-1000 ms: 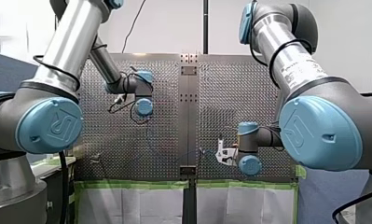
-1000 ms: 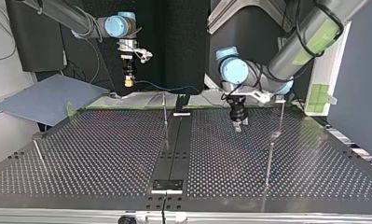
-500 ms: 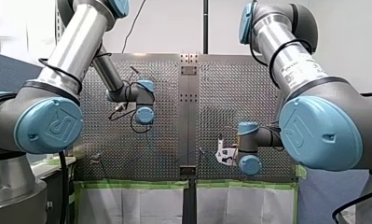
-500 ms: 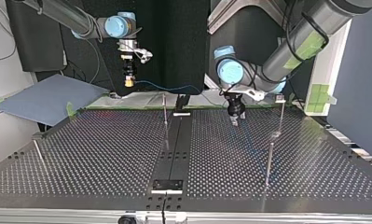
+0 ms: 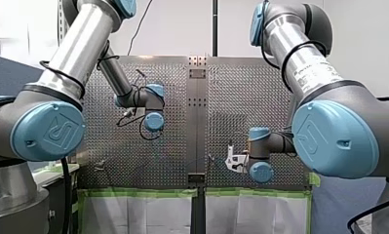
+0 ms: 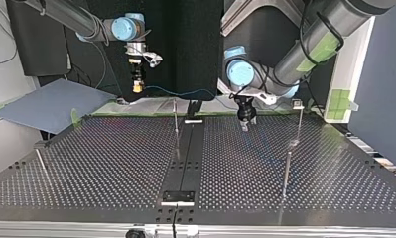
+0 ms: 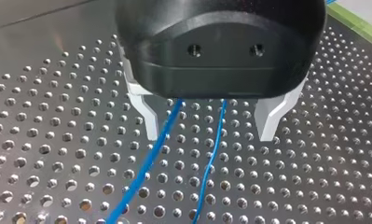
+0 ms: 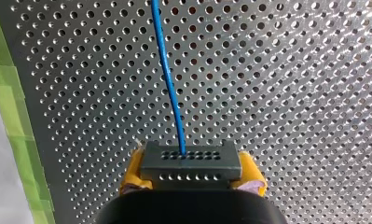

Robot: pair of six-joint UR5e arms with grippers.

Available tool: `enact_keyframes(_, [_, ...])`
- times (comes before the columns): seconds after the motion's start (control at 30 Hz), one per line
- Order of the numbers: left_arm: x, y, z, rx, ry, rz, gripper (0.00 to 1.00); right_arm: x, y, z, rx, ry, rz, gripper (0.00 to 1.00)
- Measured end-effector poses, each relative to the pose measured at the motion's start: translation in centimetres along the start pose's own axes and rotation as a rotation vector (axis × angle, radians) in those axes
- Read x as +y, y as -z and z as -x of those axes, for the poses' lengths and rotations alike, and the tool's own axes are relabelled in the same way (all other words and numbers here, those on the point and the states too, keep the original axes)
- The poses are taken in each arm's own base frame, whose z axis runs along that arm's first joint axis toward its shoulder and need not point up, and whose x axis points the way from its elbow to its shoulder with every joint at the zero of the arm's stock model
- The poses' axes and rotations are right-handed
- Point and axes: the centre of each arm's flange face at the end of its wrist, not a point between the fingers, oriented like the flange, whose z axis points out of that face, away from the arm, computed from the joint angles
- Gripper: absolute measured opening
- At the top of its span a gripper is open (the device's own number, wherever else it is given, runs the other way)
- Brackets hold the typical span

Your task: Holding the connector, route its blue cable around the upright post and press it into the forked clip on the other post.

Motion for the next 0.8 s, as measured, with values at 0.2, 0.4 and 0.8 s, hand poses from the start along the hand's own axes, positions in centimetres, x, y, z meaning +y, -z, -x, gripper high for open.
enact_keyframes(0.2, [0.0, 0.0, 0.0, 0.005, -0.001, 0.006, 1.00, -0.1, 0.0, 0.0, 0.000, -0.006, -0.010, 0.00])
enact_keyframes(0.4, [-0.8, 0.0, -0.3, 0.015, -0.017, -0.002, 1.00, -0.3, 0.0, 0.0, -0.001, -0.016, -0.026, 0.00])
enact_keyframes(0.8, [-4.0, -0.3, -2.4, 0.055, -0.051, -0.053, 1.00, -0.4, 0.0, 0.0, -0.001, -0.017, -0.031, 0.00])
